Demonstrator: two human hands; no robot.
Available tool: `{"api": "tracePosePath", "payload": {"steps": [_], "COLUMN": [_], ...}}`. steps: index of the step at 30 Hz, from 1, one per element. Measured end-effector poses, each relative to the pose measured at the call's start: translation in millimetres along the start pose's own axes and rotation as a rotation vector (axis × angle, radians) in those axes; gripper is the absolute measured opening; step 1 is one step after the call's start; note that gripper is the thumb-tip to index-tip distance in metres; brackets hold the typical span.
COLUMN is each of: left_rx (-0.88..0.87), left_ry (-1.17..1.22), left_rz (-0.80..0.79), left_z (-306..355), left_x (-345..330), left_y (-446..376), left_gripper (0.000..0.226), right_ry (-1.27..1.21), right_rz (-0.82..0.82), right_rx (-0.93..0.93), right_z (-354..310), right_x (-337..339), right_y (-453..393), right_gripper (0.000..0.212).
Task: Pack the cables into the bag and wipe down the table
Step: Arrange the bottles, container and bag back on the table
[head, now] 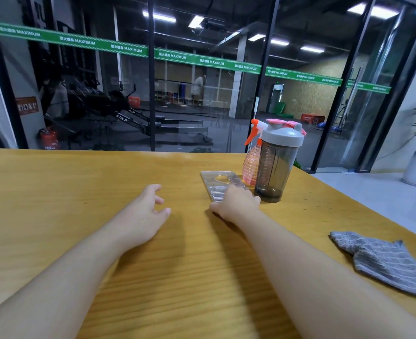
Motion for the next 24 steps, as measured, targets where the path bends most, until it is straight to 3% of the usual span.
{"api": "tracePosePath", "payload": {"steps": [10,17,24], "left_rx": [-0.018,-0.017,0.056], "left_ry": [-0.014,-0.041,-0.357], "left_rz": [0.010,0.051,0.170], "left_z": [3,8,2], "left_x": [2,16,56], "left_y": [1,4,34], "left_gripper": [0.058,0.059,0.054], "right_ry": [0.019,-0.018,-0.231], "right_rz": [0.009,0.057,0.012], "right_rx": [0.015,0.089,0.239], "right_z": [2,-8,-44], "right_x": [5,20,32], "right_y": [5,33,90], "right_gripper": [0.059,0.072,0.060]}}
Point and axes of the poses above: each hand's wrist, its own y-axis away from the middle knuckle, its own x-axis out of the back of the hand, z = x × y, the point moved 8 cm from there along -y, towards the middle knuckle, and after that the axes turned 11 degrees about -x, right-handed, at the moved point
